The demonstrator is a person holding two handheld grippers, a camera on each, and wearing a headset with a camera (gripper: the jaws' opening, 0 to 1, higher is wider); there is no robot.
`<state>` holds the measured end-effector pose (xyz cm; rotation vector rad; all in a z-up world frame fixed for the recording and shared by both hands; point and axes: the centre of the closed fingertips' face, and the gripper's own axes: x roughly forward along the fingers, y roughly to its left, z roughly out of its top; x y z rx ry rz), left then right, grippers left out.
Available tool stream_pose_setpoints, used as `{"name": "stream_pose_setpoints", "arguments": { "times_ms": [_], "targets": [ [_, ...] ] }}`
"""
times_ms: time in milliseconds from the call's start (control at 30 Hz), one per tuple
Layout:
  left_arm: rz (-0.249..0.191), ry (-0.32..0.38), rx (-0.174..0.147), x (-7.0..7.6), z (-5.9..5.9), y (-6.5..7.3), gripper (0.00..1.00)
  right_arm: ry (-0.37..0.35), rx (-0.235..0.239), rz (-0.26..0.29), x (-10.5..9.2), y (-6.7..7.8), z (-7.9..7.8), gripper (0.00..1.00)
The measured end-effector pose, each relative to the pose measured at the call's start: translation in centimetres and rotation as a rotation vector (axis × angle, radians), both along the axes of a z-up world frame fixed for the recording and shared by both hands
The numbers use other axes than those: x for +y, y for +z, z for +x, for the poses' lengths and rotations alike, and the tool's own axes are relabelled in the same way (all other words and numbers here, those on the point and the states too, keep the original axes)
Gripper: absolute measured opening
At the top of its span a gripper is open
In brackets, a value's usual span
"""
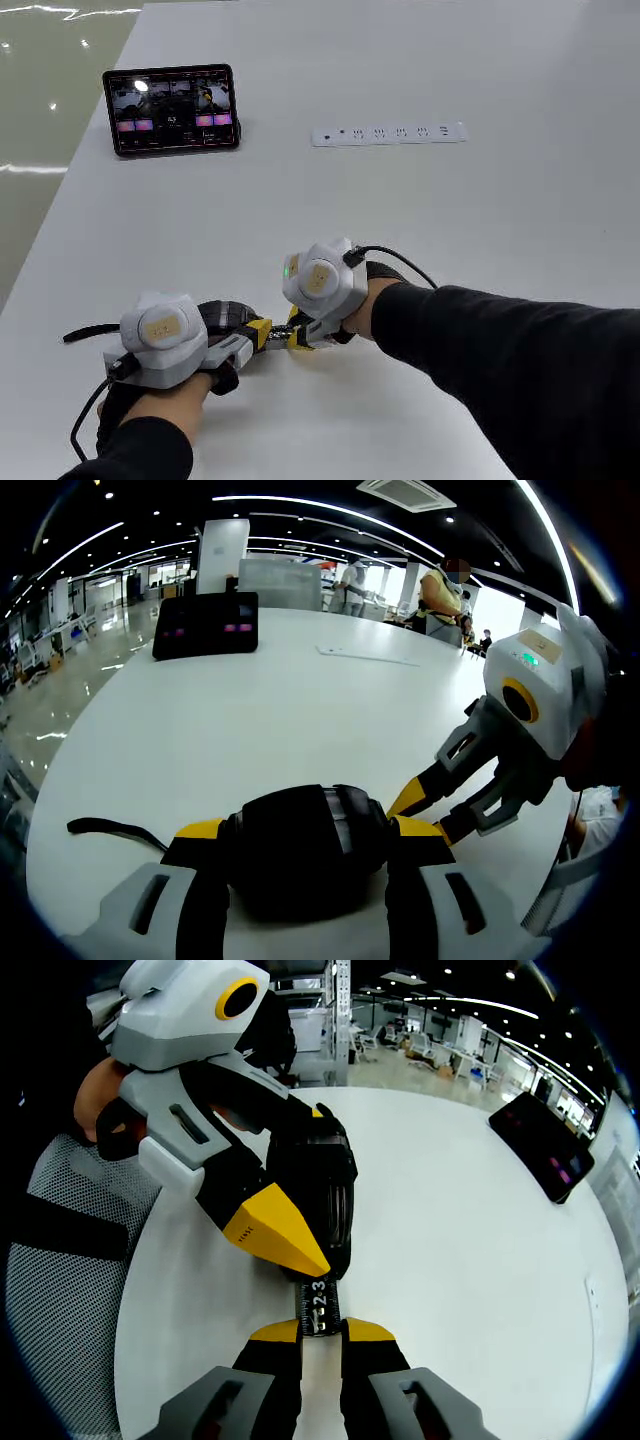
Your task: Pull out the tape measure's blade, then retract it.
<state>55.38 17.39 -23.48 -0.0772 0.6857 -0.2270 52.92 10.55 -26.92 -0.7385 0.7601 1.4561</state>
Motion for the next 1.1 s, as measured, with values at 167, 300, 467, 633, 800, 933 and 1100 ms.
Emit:
{"name": "stream_pose_setpoints", "arguments": {
  "times_ms": [167, 300, 467, 633, 800, 933, 1100],
  "targets": [
    [0.000, 0.000, 0.000, 0.0, 0.0, 0.0, 0.59, -0.006, 0.010, 0.013, 0.3, 0.0, 0.0, 0.10],
    [-0.001, 0.000, 0.000, 0.0, 0.0, 0.0, 0.59, -0.012, 0.012, 0.012, 0.5, 0.0, 0.0, 0.10],
    [-0.001, 0.000, 0.000, 0.0, 0.0, 0.0, 0.59, -0.026, 0.024, 0.017, 0.7, 0.0, 0.0, 0.10],
    [-0.001, -0.001, 0.000, -0.1, 0.0, 0.0, 0.59, -0.020, 0.023, 0.025, 1.0, -0.1, 0.0, 0.10],
    [-0.001, -0.001, -0.001, -0.1, 0.0, 0.0, 0.59, -0.008, 0.017, 0.026, 1.2, -0.1, 0.0, 0.10],
    [-0.001, 0.000, -0.001, -0.1, 0.0, 0.0, 0.59, -0.010, 0.019, 0.028, 1.5, -0.2, 0.0, 0.10],
    [-0.001, 0.001, -0.004, -0.1, 0.0, 0.0, 0.59, -0.022, 0.019, 0.031, 1.7, -0.1, 0.0, 0.10]
  ]
}}
